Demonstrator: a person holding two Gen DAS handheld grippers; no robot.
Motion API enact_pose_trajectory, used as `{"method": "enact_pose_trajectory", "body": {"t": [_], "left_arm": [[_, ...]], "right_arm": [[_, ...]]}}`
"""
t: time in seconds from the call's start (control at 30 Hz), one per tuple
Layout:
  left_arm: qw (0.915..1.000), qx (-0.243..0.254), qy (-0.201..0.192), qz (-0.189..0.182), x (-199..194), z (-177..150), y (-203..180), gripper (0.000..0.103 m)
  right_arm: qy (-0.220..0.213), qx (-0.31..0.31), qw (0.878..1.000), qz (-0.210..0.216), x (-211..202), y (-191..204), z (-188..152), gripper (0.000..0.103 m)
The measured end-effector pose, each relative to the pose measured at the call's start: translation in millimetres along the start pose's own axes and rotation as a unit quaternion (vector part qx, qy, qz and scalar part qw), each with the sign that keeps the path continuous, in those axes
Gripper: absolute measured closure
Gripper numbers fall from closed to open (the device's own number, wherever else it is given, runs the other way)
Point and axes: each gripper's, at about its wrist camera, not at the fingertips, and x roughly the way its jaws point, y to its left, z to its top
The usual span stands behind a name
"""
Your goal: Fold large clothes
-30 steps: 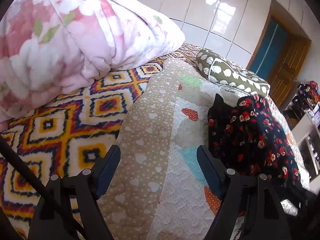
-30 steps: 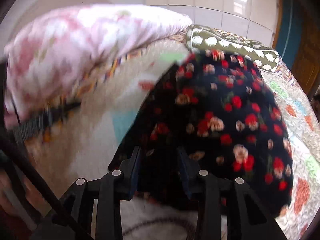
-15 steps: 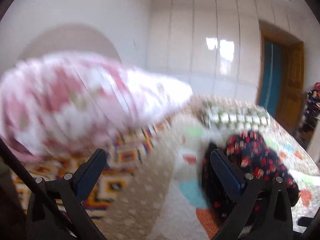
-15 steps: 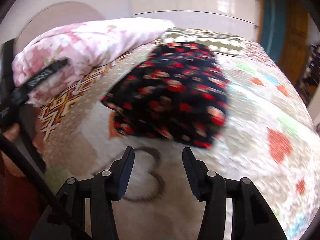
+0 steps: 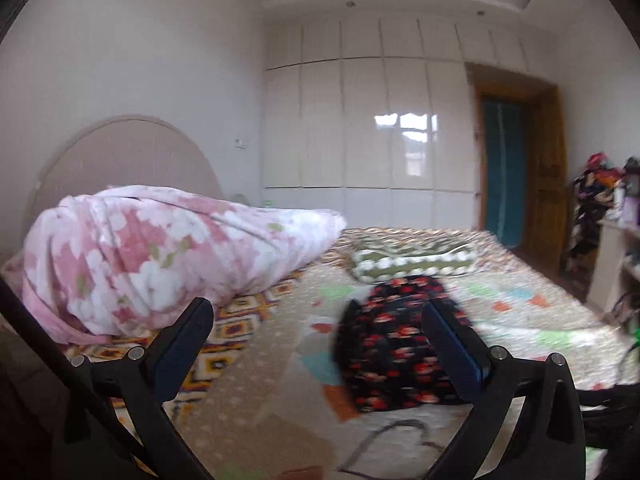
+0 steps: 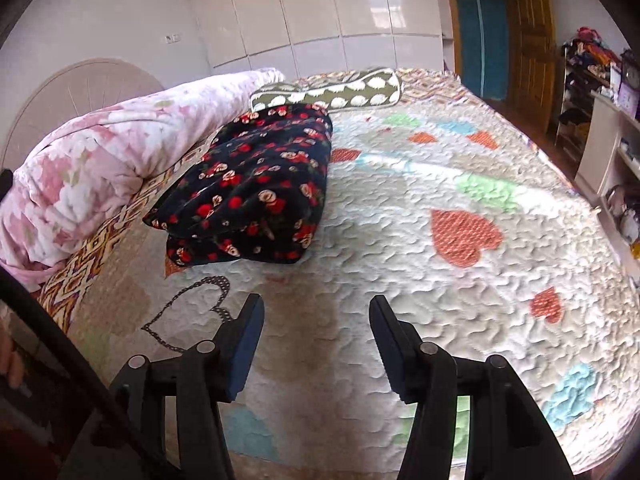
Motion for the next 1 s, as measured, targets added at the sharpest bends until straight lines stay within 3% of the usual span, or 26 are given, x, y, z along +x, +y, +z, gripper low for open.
{"method": "enact_pose_trajectory", "body": {"t": [0.17,0.27,0.4,0.67,1.0], "left_arm": [[0.9906,-0.038,0.107,-0.076,0.9,-0.3,-20.7,0.000],[0.9859,-0.035,0.149,-0.067,6.9,-13.4,-33.8,0.000],[0.9814,0.005,0.188,-0.037,12.4,-32.2,-51.5,0.000],[0.9726,0.031,0.230,0.013,26.9,-51.9,-44.8,0.000],[0.9599,0.038,0.276,0.031,39.7,-66.1,-34.2,0.000]], "right_arm": [[-0.004,0.008,1.000,0.000,-5.4,-10.0,-2.8,0.037],[-0.003,0.001,1.000,-0.014,-5.6,-13.2,-5.1,0.036],[0.006,-0.009,0.999,-0.037,-3.5,-14.3,-10.0,0.035],[0.031,-0.036,0.998,-0.052,11.2,-3.4,-19.9,0.034],[0.034,-0.067,0.996,-0.056,15.6,18.8,-17.9,0.031]]}}
